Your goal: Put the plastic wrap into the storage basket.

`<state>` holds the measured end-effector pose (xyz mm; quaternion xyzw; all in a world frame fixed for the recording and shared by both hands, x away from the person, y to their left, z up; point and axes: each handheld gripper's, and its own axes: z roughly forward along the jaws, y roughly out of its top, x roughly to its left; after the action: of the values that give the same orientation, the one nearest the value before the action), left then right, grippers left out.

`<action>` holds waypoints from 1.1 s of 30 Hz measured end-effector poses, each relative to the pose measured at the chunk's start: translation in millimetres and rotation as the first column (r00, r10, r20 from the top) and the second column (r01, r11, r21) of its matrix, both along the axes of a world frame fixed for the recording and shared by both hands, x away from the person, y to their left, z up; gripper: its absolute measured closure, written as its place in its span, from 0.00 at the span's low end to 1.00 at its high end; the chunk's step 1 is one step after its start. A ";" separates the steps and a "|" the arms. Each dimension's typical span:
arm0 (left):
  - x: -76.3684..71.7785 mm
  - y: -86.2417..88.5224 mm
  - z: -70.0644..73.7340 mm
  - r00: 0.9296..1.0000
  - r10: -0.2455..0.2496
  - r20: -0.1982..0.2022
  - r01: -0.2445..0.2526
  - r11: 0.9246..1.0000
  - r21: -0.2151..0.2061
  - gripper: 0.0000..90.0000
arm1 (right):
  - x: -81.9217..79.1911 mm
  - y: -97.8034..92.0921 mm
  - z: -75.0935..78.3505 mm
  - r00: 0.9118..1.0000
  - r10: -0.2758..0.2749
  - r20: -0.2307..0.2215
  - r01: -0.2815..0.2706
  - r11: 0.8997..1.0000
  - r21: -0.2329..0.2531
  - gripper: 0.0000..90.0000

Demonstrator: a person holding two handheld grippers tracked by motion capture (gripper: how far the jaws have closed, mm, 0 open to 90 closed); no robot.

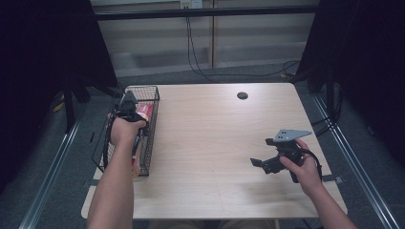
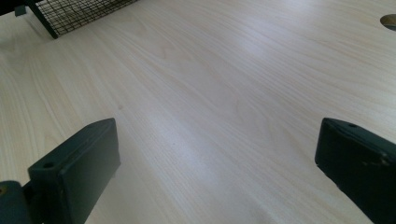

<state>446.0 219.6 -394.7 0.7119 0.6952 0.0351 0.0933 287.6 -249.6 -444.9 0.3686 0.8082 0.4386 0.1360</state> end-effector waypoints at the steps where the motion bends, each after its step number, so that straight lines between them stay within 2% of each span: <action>1: -0.3 0.2 0.8 1.000 0.001 0.001 -0.001 1.000 -0.003 0.43 | 0.0 0.0 0.0 1.000 -0.001 0.001 0.001 1.000 -0.001 0.00; 9: -3.2 2.3 10.2 1.000 0.002 0.019 -0.002 1.000 -0.014 0.41 | -0.4 0.9 0.5 1.000 0.001 -0.001 -0.001 1.000 0.000 0.00; 13: -5.0 3.1 16.2 1.000 -0.004 0.026 0.005 0.999 -0.032 0.37 | -0.5 1.2 0.6 1.000 0.002 0.000 -0.002 1.000 -0.001 0.00; 16: -6.1 2.2 20.3 0.999 -0.015 0.049 0.017 0.999 -0.032 0.35 | -0.6 1.9 0.4 1.000 0.004 -0.001 -0.004 1.000 -0.004 0.00; 22: -8.6 2.9 27.7 0.998 -0.011 0.068 0.015 0.999 -0.049 0.29 | -0.9 0.9 0.3 1.000 0.002 -0.001 -0.002 1.000 -0.004 0.00; 24: -9.7 3.1 31.6 0.997 -0.028 0.078 0.032 0.998 -0.050 0.27 | -1.1 0.9 0.6 1.000 0.000 0.000 0.000 1.000 -0.002 0.00; 26: -11.2 1.8 35.1 0.996 -0.025 0.087 0.030 0.998 -0.057 0.26 | -1.0 1.4 0.6 1.000 0.002 -0.002 -0.002 1.000 0.000 0.00; 27: -11.4 2.7 36.7 0.995 -0.044 0.094 0.050 0.997 -0.059 0.25 | -1.0 2.0 0.4 1.000 0.003 -0.001 -0.003 1.000 0.001 0.00; 30: -13.2 -0.6 41.3 0.993 -0.046 0.105 0.054 0.995 -0.080 0.23 | -1.3 2.3 0.4 1.000 0.008 0.000 -0.008 1.000 -0.003 0.00; 33: -14.3 -3.2 45.4 0.989 -0.080 0.128 0.091 0.992 -0.085 0.21 | -1.7 1.8 1.1 1.000 0.003 0.000 -0.003 1.000 -0.002 0.00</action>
<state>431.7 216.4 -349.3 0.7324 0.6578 0.0439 0.1700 285.9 -247.8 -443.8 0.3671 0.8093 0.4381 0.1358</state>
